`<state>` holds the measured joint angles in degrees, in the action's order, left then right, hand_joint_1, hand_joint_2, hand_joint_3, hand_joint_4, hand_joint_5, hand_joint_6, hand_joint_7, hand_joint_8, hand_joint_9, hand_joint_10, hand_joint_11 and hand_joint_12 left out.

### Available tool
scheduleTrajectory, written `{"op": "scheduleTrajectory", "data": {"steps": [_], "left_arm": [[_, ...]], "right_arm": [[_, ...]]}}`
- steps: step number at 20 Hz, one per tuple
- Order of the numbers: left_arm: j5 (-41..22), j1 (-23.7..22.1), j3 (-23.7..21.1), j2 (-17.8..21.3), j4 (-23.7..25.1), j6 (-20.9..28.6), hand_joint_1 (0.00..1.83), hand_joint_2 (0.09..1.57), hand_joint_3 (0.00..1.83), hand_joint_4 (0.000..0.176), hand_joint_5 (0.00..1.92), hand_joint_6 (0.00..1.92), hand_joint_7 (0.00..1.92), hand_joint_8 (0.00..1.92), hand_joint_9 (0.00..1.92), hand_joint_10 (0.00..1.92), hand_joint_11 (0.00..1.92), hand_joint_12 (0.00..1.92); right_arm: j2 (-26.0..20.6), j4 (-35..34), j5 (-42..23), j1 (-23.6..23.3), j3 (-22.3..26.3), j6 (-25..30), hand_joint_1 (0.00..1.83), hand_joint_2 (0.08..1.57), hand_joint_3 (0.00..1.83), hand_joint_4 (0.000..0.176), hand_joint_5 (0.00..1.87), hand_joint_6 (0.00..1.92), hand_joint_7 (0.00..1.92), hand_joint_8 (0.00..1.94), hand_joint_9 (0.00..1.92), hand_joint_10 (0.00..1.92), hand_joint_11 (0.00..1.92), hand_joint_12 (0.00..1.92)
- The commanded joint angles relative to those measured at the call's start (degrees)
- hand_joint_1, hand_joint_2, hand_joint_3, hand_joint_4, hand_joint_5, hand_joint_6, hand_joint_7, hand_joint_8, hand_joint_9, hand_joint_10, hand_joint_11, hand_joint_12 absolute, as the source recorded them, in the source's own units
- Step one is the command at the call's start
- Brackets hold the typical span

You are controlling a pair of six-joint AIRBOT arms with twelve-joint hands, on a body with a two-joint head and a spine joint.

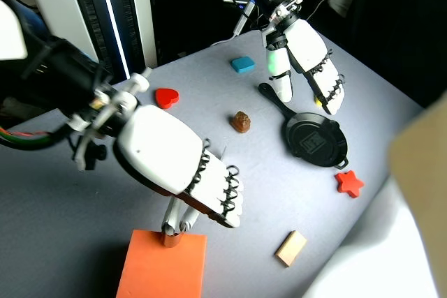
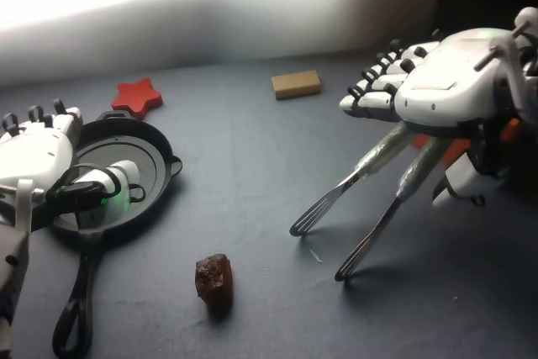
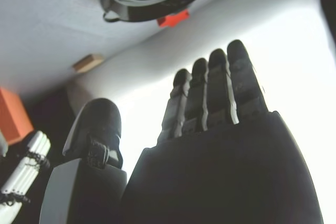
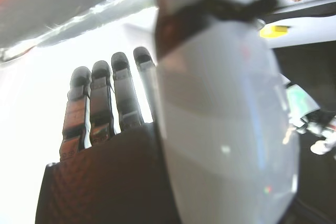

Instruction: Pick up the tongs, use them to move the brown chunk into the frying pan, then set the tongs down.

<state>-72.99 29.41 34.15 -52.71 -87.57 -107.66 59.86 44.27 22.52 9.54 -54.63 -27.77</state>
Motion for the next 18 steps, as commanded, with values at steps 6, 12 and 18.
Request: {"op": "scheduleTrajectory", "data": {"steps": [6, 12, 18], "left_arm": [[-7.0, 0.4, -0.2, -1.0, 4.9, 1.7, 0.12, 1.4, 0.0, 0.008, 0.01, 0.0, 0.05, 0.0, 0.03, 0.0, 0.0, 0.2], [-6.7, 0.7, 0.0, -1.0, 4.6, 2.4, 0.08, 1.42, 0.0, 0.018, 0.0, 0.0, 0.03, 0.0, 0.02, 0.0, 0.0, 0.11], [-6.7, -0.1, 0.1, -1.0, 4.2, 2.3, 0.12, 1.41, 0.0, 0.018, 0.0, 0.0, 0.0, 0.0, 0.0, 0.0, 0.0, 0.11]], "right_arm": [[1.9, 1.3, -0.9, 0.3, -2.5, -1.3, 0.99, 0.93, 0.0, 0.0, 0.0, 0.0, 0.0, 0.0, 0.0, 0.0, 0.02, 0.02], [3.8, -0.1, 1.3, 0.8, -3.9, -1.8, 1.0, 0.88, 0.0, 0.0, 0.0, 0.0, 0.0, 0.0, 0.0, 0.0, 0.01, 0.04], [5.6, -0.9, 3.3, 1.0, -4.6, -2.6, 0.98, 0.88, 0.0, 0.0, 0.0, 0.0, 0.0, 0.0, 0.01, 0.0, 0.0, 0.22]]}}
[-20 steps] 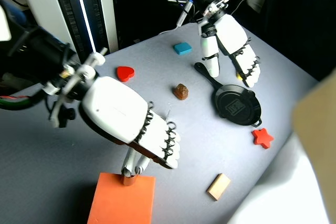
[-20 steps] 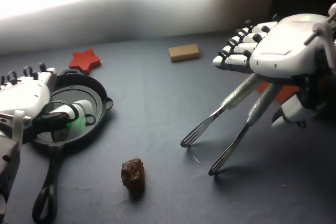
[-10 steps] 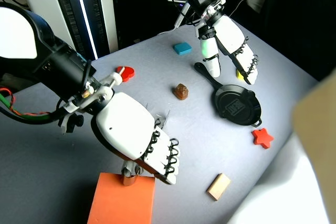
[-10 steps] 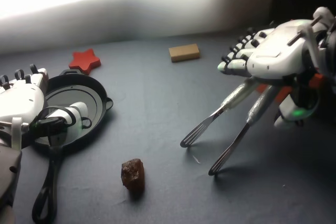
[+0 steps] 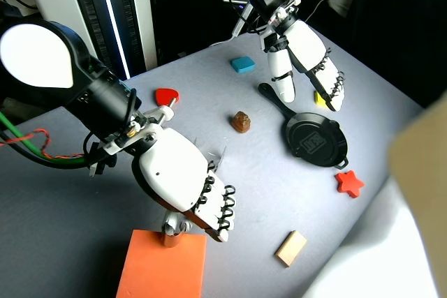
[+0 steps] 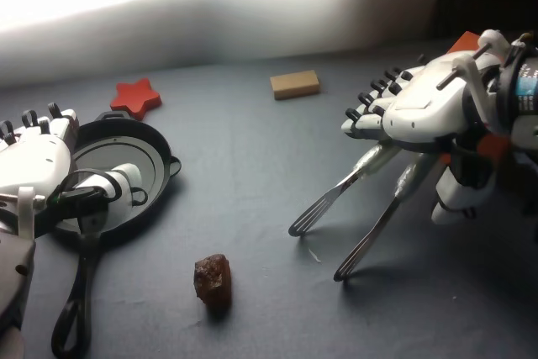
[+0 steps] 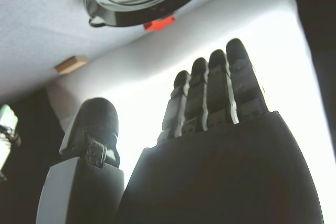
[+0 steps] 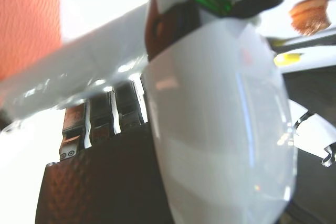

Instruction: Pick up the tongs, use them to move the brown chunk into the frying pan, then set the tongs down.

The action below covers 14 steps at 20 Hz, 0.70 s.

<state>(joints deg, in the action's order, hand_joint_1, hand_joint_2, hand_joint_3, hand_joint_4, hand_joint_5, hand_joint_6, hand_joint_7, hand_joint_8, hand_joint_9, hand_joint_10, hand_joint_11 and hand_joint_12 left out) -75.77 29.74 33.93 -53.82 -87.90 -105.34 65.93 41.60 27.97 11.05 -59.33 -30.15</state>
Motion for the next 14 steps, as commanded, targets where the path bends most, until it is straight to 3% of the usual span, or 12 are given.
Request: {"op": "scheduleTrajectory", "data": {"steps": [1, 3, 6, 8, 12, 14], "left_arm": [[-3.9, -0.6, 0.3, 0.1, 4.5, 0.0, 0.13, 1.4, 0.0, 0.019, 0.0, 0.0, 0.01, 0.0, 0.02, 0.01, 0.0, 0.16], [-3.9, -0.9, 0.3, 0.1, 4.5, 0.0, 0.12, 1.39, 0.0, 0.017, 0.03, 0.01, 0.09, 0.01, 0.08, 0.02, 0.0, 0.39], [-3.9, -1.0, 0.3, 0.1, 4.7, 0.0, 0.1, 1.4, 0.0, 0.025, 0.05, 0.01, 0.06, 0.0, 0.08, 0.01, 0.0, 0.4], [-3.9, -1.0, 0.2, 0.1, 5.1, 0.0, 0.14, 1.39, 0.0, 0.022, 0.06, 0.01, 0.09, 0.01, 0.11, 0.02, 0.0, 0.57], [-3.9, -1.0, 0.1, 0.1, 5.3, 0.0, 0.07, 1.41, 0.01, 0.018, 0.06, 0.01, 0.08, 0.0, 0.11, 0.01, 0.0, 0.47], [-3.9, -1.0, 0.2, 0.1, 5.3, 0.0, 0.14, 1.39, 0.0, 0.021, 0.09, 0.02, 0.11, 0.01, 0.12, 0.01, 0.0, 0.51]], "right_arm": [[-0.1, 1.7, -1.9, -0.5, -0.3, -0.4, 0.97, 0.88, 0.0, 0.0, 0.0, 0.0, 0.0, 0.0, 0.0, 0.0, 0.0, 0.2], [0.5, 1.7, -1.7, -0.5, -1.0, -0.5, 0.98, 0.87, 0.0, 0.0, 0.0, 0.0, 0.0, 0.0, 0.01, 0.0, 0.0, 0.18], [1.0, 1.7, -1.6, -0.6, -1.7, -0.5, 1.0, 0.86, 0.0, 0.0, 0.0, 0.0, 0.03, 0.0, 0.02, 0.01, 0.0, 0.23], [1.2, 1.7, -1.6, -0.4, -1.9, -0.5, 0.99, 0.86, 0.0, 0.0, 0.0, 0.0, 0.04, 0.01, 0.04, 0.01, 0.0, 0.26], [1.7, 1.8, -1.4, 0.4, -2.5, -0.6, 0.99, 0.88, 0.01, 0.0, 0.01, 0.0, 0.04, 0.0, 0.05, 0.01, 0.0, 0.32], [1.7, 1.8, -1.4, 0.5, -2.6, -0.6, 0.95, 0.89, 0.01, 0.0, 0.04, 0.01, 0.06, 0.0, 0.06, 0.01, 0.0, 0.35]]}}
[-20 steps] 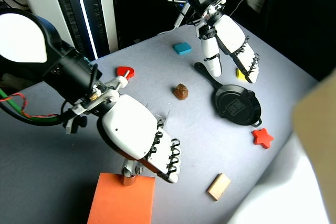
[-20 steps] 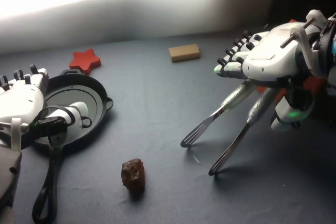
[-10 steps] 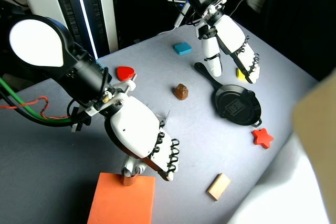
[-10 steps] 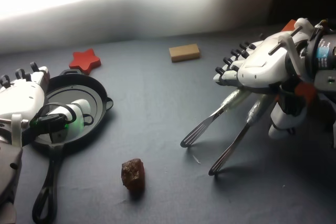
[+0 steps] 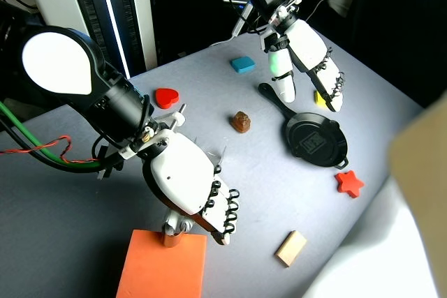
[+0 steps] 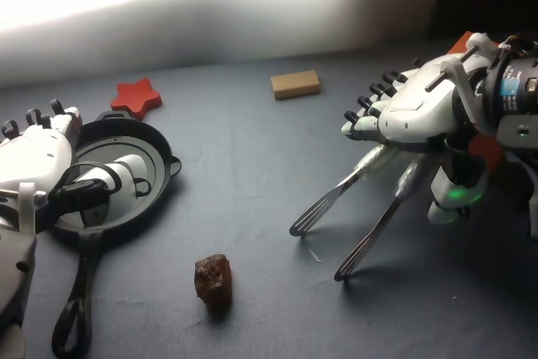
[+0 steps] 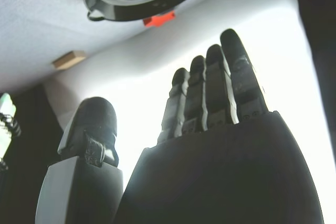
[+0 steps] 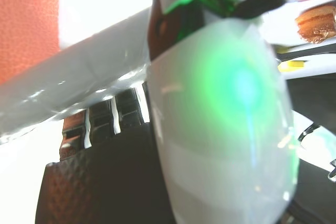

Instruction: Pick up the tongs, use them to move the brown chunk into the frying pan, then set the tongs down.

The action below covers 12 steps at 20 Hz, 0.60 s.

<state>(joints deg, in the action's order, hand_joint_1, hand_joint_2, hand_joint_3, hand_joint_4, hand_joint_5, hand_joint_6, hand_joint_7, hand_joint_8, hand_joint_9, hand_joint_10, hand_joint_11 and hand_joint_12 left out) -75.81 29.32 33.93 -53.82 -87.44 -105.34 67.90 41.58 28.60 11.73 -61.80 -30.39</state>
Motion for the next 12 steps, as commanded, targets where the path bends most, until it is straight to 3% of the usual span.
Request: {"op": "scheduleTrajectory", "data": {"steps": [1, 6, 10, 11, 12], "left_arm": [[-3.9, -0.6, 0.2, 0.1, 4.8, 0.0, 0.11, 1.4, 0.0, 0.021, 0.07, 0.01, 0.09, 0.0, 0.11, 0.01, 0.0, 0.47], [-3.9, -0.4, 0.2, 0.1, 5.4, 0.0, 0.13, 1.4, 0.0, 0.02, 0.04, 0.01, 0.07, 0.01, 0.09, 0.01, 0.0, 0.42], [-3.9, -0.4, 0.2, 0.1, 5.5, 0.0, 0.12, 1.4, 0.0, 0.023, 0.06, 0.01, 0.07, 0.0, 0.09, 0.01, 0.0, 0.46], [-3.9, -0.4, 0.2, 0.1, 5.5, 0.0, 0.13, 1.4, 0.0, 0.019, 0.06, 0.0, 0.07, 0.0, 0.08, 0.0, 0.0, 0.37], [-3.9, -0.4, 0.2, 0.1, 5.5, 0.0, 0.1, 1.41, 0.0, 0.02, 0.07, 0.01, 0.1, 0.01, 0.1, 0.01, 0.0, 0.44]], "right_arm": [[-0.3, 1.8, -2.1, -0.2, -0.2, -0.4, 0.99, 0.88, 0.0, 0.0, 0.04, 0.01, 0.05, 0.0, 0.06, 0.0, 0.0, 0.33], [-0.4, 1.8, -2.5, 0.2, -0.4, -0.4, 1.03, 0.9, 0.01, 0.0, 0.04, 0.0, 0.05, 0.0, 0.06, 0.0, 0.0, 0.31], [-0.6, 1.8, -2.9, 0.6, -0.4, -0.4, 1.08, 0.91, 0.01, 0.0, 0.09, 0.01, 0.09, 0.01, 0.09, 0.01, 0.0, 0.42], [-0.7, 1.8, -3.0, 0.6, -0.4, -0.4, 1.06, 0.92, 0.01, 0.0, 0.17, 0.03, 0.17, 0.02, 0.15, 0.02, 0.0, 0.56], [-0.8, 1.8, -3.1, 0.6, -0.4, -0.4, 1.06, 0.94, 0.01, 0.0, 0.22, 0.03, 0.21, 0.02, 0.19, 0.02, 0.0, 0.62]]}}
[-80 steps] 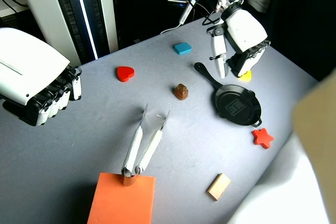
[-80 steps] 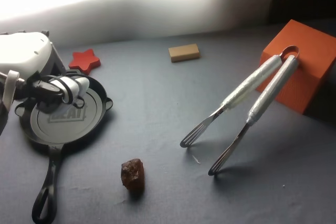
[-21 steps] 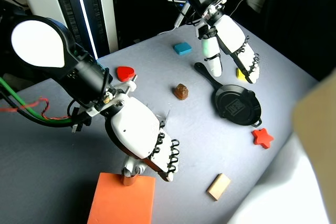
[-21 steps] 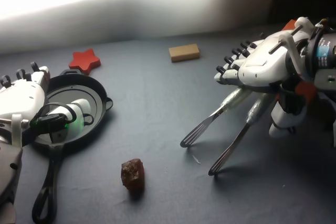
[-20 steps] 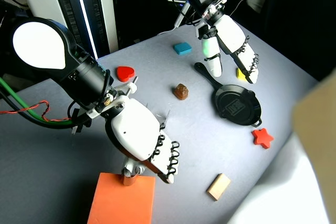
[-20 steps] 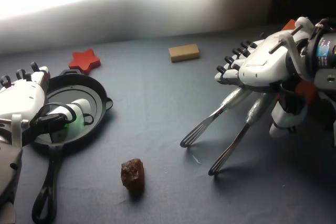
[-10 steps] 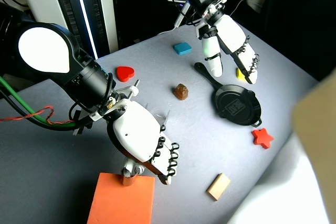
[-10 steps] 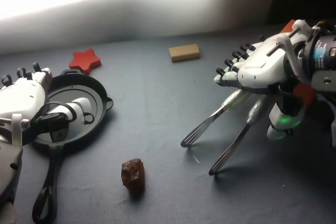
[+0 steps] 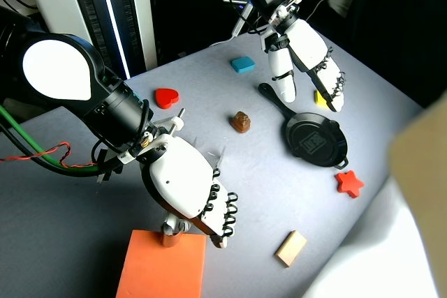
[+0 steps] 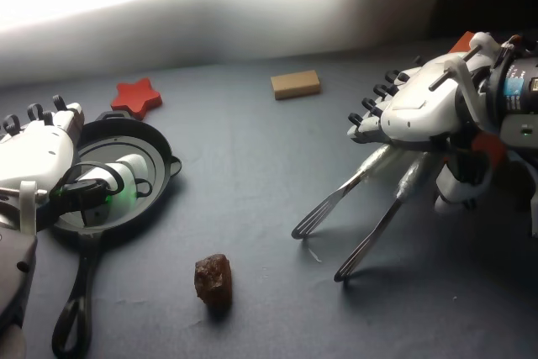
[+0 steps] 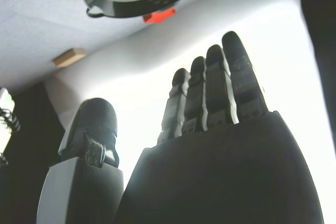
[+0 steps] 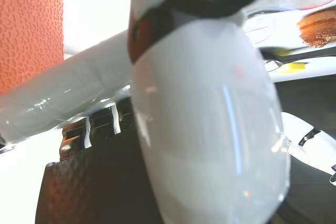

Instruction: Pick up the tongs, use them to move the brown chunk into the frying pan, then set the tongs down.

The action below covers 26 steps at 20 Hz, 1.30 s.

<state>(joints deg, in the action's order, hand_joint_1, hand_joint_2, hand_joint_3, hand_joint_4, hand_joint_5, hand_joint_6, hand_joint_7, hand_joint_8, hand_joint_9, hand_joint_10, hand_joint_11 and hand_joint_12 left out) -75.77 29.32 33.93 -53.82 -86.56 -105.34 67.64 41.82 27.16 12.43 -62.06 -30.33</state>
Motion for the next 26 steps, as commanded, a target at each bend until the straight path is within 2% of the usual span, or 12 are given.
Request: {"op": "scheduleTrajectory", "data": {"steps": [1, 5, 7, 9, 13, 16, 17, 19, 21, 23, 24, 26], "left_arm": [[-3.9, -0.5, 0.2, 0.1, 4.6, 0.0, 0.08, 1.41, 0.0, 0.021, 0.07, 0.0, 0.09, 0.0, 0.1, 0.01, 0.0, 0.48], [-3.9, -0.5, 0.2, 0.1, 4.6, 0.0, 0.09, 1.4, 0.0, 0.029, 0.03, 0.01, 0.07, 0.0, 0.09, 0.01, 0.0, 0.42], [-3.9, -0.5, 0.2, 0.1, 4.6, 0.0, 0.1, 1.4, 0.0, 0.029, 0.02, 0.0, 0.06, 0.0, 0.09, 0.0, 0.0, 0.41], [-3.9, -0.7, 0.2, 0.1, 4.6, 0.0, 0.16, 1.39, 0.0, 0.027, 0.04, 0.01, 0.09, 0.01, 0.09, 0.01, 0.0, 0.47], [-3.9, -0.7, 0.2, 0.1, 4.6, 0.0, 0.13, 1.39, 0.0, 0.032, 0.03, 0.01, 0.07, 0.0, 0.09, 0.0, 0.0, 0.39], [-3.9, -0.7, 0.2, 0.1, 4.6, 0.0, 0.2, 1.38, 0.0, 0.023, 0.08, 0.02, 0.12, 0.01, 0.13, 0.01, 0.0, 0.59], [-3.9, -0.7, 0.2, 0.1, 4.6, 0.0, 0.18, 1.39, 0.0, 0.018, 0.07, 0.01, 0.11, 0.0, 0.12, 0.01, 0.0, 0.55], [-3.9, -0.7, 0.2, 0.1, 4.6, 0.0, 0.17, 1.39, 0.0, 0.031, 0.03, 0.0, 0.08, 0.0, 0.09, 0.0, 0.0, 0.5], [-3.9, -0.7, 0.2, 0.1, 4.6, 0.0, 0.19, 1.38, 0.0, 0.032, 0.05, 0.01, 0.08, 0.0, 0.09, 0.0, 0.0, 0.49], [-3.9, -0.7, 0.2, 0.1, 4.6, 0.1, 0.13, 1.4, 0.0, 0.024, 0.04, 0.0, 0.09, 0.0, 0.1, 0.01, 0.0, 0.51], [-3.9, -0.8, 0.2, 0.1, 4.6, 0.1, 0.18, 1.39, 0.0, 0.025, 0.05, 0.0, 0.08, 0.0, 0.07, 0.01, 0.0, 0.39], [-3.9, -0.8, 0.2, 0.1, 4.6, 0.1, 0.15, 1.4, 0.0, 0.023, 0.06, 0.01, 0.08, 0.0, 0.09, 0.01, 0.0, 0.47]], "right_arm": [[-0.6, 1.5, -1.7, 0.1, -0.1, -0.5, 1.08, 0.95, 0.01, 0.0, 0.28, 0.03, 0.28, 0.01, 0.25, 0.02, 0.0, 0.71], [-0.6, 1.5, -1.8, 0.6, -0.1, -0.5, 1.07, 1.01, 0.02, 0.0, 0.54, 0.07, 0.56, 0.04, 0.47, 0.07, 0.0, 1.16], [-0.6, 1.6, -2.0, 0.5, -0.1, -0.5, 1.06, 1.04, 0.01, 0.0, 0.64, 0.06, 0.66, 0.03, 0.55, 0.06, 0.0, 1.28], [-0.6, 1.6, -2.1, 0.3, -0.1, -0.5, 1.08, 1.04, 0.0, 0.0, 0.72, 0.04, 0.75, 0.02, 0.64, 0.05, 0.08, 1.29], [-0.7, 1.9, -2.3, 0.2, -0.1, -0.5, 1.12, 1.04, 0.0, 0.0, 0.81, 0.06, 0.85, 0.03, 0.75, 0.08, 0.2, 1.29], [-0.7, 2.0, -2.4, -0.1, 0.1, -0.5, 1.13, 1.07, 0.01, 0.0, 0.86, 0.07, 0.89, 0.03, 0.8, 0.08, 0.23, 1.32], [-0.7, 2.0, -2.4, -0.1, 0.2, -0.5, 1.12, 1.07, 0.01, 0.0, 0.86, 0.07, 0.89, 0.03, 0.8, 0.09, 0.24, 1.32], [-0.7, 2.0, -2.4, 0.0, 0.4, -0.5, 1.12, 1.09, 0.02, 0.0, 0.87, 0.07, 0.91, 0.03, 0.82, 0.09, 0.25, 1.32], [-0.7, 2.0, -2.5, -0.1, 0.5, -0.5, 1.1, 1.09, 0.01, 0.0, 0.89, 0.06, 0.92, 0.03, 0.83, 0.08, 0.27, 1.3], [-0.7, 2.0, -2.6, -0.2, 0.5, -0.5, 1.11, 1.09, 0.01, 0.0, 0.88, 0.05, 0.92, 0.02, 0.83, 0.08, 0.27, 1.3], [-0.7, 2.0, -2.6, -0.3, 0.6, -0.5, 1.11, 1.09, 0.01, 0.0, 0.89, 0.05, 0.92, 0.02, 0.84, 0.08, 0.29, 1.28], [-0.7, 2.0, -2.6, -0.4, 0.6, -0.5, 1.1, 1.09, 0.0, 0.0, 0.9, 0.05, 0.94, 0.02, 0.85, 0.08, 0.31, 1.28]]}}
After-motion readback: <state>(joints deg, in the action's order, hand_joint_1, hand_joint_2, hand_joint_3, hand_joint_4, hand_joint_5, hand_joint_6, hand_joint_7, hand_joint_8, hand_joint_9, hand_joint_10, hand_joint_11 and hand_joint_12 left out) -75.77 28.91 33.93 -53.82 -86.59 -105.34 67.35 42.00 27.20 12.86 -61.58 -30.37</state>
